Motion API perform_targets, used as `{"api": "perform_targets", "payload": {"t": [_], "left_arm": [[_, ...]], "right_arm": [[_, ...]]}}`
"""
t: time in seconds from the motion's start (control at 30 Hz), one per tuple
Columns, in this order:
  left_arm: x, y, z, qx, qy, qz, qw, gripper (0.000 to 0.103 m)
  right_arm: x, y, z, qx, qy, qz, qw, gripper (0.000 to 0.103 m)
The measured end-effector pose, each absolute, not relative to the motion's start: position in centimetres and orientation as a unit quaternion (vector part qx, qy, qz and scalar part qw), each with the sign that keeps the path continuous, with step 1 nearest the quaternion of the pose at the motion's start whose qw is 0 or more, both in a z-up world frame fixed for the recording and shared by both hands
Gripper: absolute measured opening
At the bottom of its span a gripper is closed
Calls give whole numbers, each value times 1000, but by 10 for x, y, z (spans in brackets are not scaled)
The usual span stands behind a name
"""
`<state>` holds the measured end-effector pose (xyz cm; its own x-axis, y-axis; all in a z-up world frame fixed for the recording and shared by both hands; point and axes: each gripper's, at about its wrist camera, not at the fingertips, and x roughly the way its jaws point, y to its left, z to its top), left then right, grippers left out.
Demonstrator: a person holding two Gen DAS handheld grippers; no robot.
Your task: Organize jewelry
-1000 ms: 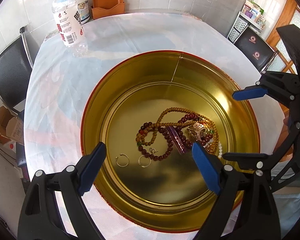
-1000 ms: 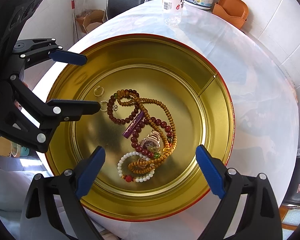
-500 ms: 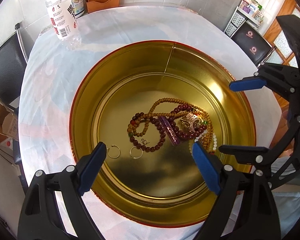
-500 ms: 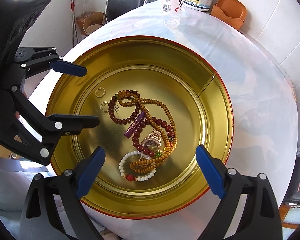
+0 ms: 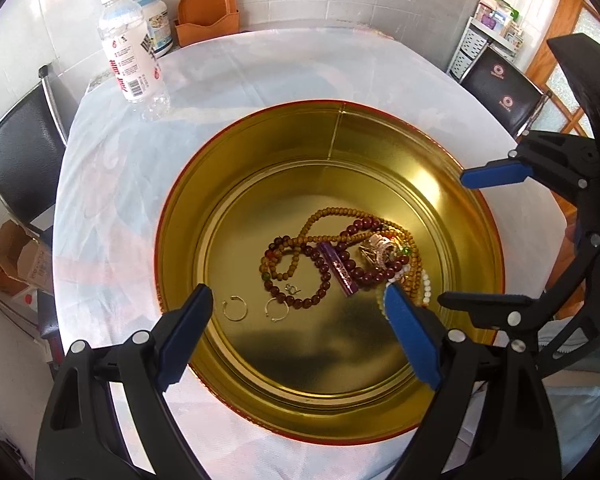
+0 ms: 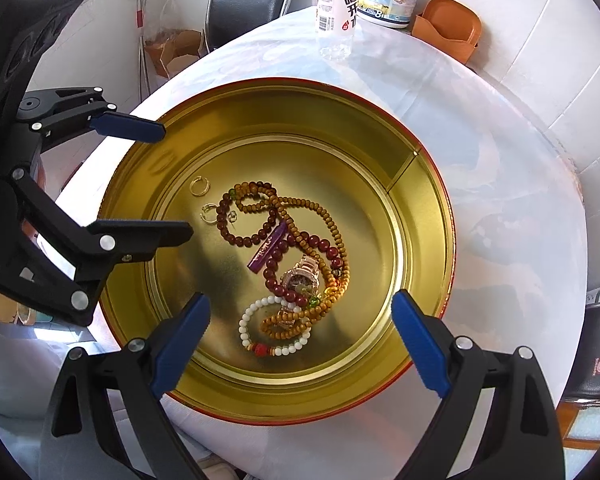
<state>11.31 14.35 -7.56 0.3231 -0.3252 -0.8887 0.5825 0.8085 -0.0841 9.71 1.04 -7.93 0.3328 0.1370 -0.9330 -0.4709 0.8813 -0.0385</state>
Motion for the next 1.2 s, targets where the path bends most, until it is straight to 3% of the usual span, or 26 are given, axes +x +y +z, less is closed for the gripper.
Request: {"api": "perform_targets", "payload": {"t": [0.3, 0.5, 0.7, 1.2], "left_arm": [[118, 151, -72, 85, 506, -295, 806, 86], [116, 142, -78, 134, 501, -272, 811, 86], [117, 149, -75, 65, 498, -297, 812, 86], [154, 116, -55, 107, 484, -296, 817, 87]], "right_arm": [[90, 9, -78, -147, 546, 174, 806, 93], [85, 8, -80, -140, 548, 168, 807, 93], [85, 6, -82, -134, 550, 171, 806, 93], [117, -30, -68, -46, 520, 212, 826, 93]]}}
